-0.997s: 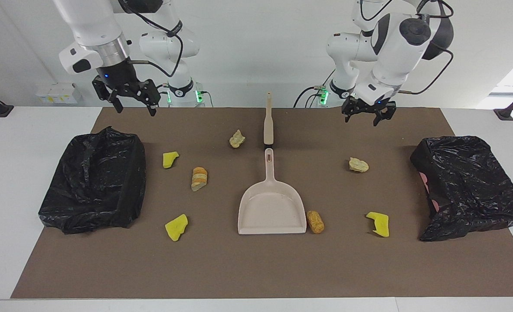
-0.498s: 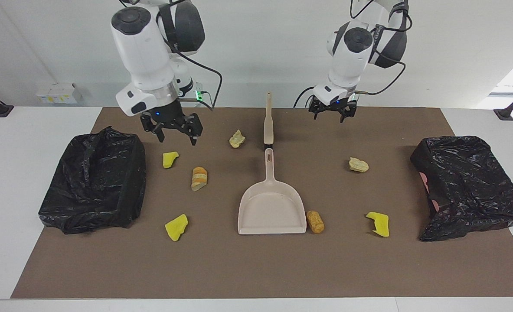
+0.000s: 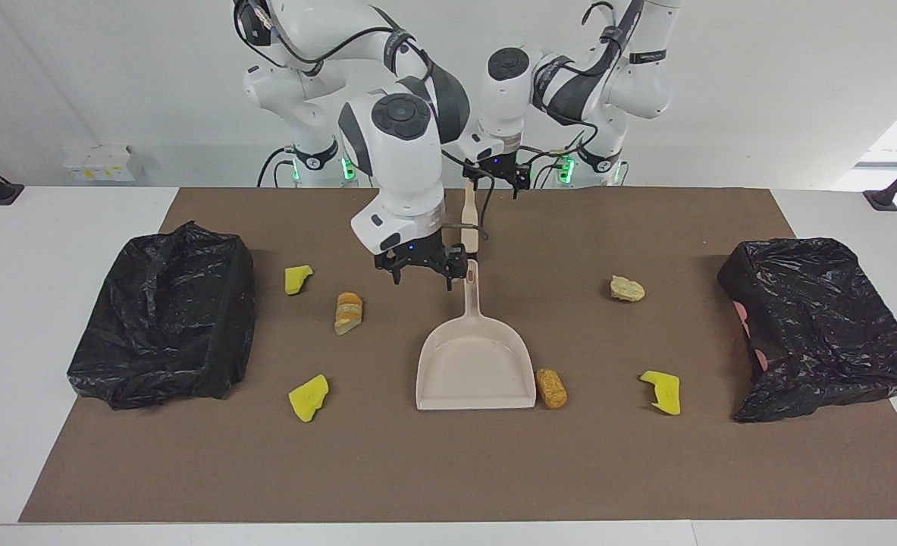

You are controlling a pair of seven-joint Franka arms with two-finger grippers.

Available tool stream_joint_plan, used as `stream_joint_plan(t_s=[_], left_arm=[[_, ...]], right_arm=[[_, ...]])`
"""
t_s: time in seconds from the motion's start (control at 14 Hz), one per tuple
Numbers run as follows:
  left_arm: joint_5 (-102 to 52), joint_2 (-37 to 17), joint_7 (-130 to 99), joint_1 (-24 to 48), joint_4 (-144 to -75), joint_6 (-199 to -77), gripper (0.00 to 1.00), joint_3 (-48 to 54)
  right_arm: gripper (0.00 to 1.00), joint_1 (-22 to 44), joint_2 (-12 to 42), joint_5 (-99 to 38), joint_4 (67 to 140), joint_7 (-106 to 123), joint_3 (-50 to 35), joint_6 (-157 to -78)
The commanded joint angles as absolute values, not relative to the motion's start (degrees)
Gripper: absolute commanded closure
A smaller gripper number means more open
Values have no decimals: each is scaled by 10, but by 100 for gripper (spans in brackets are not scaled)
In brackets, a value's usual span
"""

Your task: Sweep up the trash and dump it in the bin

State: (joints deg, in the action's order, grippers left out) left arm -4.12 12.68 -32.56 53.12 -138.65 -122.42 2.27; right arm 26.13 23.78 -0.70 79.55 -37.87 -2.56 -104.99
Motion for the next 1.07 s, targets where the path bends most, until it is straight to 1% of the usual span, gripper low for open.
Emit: stream_joint_plan(t_s=[0.0,0.14,0.28,0.43,0.57,0.64,0.71,0.85,0.93,1.0], left_arm=[[-44,114,-361,579,-1408,-1279,0,11],[-44,91,-384,605,-1409,-1306,0,11],[-44,90,-395,610,-1416,-1308,0,11],[-44,96,-420,625,-1426,-1313,0,11],[-44,96,-427,627,-1428,-1313,0,11],[-45,96,-431,632,-1432,-1313,3,12],[-45,97,-444,639,-1433,-1313,15,11],[-45,96,-452,639,-1432,-1312,46,11],[-45,96,-452,638,-1433,-1311,58,11],[-45,96,-452,638,-1433,-1310,65,11]], right_arm=[[0,258,274,-17,780,-390,-50,-1077],[0,281,300,-15,782,-390,-55,-1099],[0,288,315,-15,789,-390,-55,-1132],[0,299,315,-11,824,-381,-55,-1155],[0,299,301,-12,856,-366,-55,-1159],[0,300,296,-11,869,-359,-56,-1158],[0,305,290,-10,881,-350,-57,-1158],[0,312,280,-10,897,-345,-57,-1158],[0,312,278,-11,903,-345,-57,-1159],[7,312,275,-11,905,-345,-57,-1159]])
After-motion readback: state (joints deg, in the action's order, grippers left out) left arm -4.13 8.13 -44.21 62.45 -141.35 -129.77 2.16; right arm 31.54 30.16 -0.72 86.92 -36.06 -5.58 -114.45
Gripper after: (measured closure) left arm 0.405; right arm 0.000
